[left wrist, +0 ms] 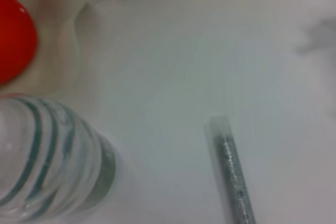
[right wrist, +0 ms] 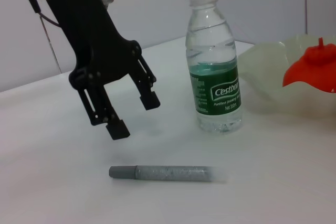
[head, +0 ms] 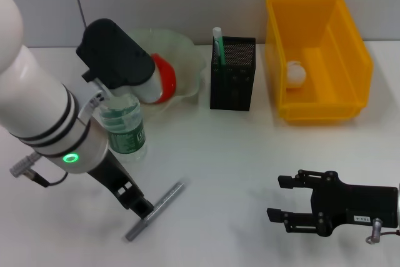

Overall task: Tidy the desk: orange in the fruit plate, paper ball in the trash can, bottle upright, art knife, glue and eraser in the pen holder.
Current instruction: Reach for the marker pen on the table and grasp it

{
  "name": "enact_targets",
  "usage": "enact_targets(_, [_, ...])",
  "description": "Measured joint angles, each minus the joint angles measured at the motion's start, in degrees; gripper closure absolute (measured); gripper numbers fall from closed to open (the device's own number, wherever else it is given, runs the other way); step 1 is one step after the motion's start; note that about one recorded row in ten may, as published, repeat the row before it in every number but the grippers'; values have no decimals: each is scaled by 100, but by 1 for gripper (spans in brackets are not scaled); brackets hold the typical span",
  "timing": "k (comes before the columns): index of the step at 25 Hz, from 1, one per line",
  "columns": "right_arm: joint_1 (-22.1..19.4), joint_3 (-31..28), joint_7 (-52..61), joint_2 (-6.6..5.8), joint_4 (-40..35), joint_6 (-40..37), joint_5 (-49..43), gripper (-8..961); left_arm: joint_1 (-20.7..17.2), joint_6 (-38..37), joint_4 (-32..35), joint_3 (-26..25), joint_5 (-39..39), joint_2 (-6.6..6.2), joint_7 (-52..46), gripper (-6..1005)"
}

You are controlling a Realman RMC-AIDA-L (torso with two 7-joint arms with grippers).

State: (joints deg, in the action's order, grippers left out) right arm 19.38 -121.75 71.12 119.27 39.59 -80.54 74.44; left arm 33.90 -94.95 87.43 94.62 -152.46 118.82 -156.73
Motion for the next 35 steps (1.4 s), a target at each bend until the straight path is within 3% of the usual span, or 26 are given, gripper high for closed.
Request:
enact_targets(7, [12, -14, -63, 0, -5, 4, 20, 212, 56, -3, -10, 380, -5, 3, -353, 200])
enact_targets(35, [31, -24, -125, -8, -67, 75, 141, 213, 2, 511, -434, 828, -21, 28, -604, 201])
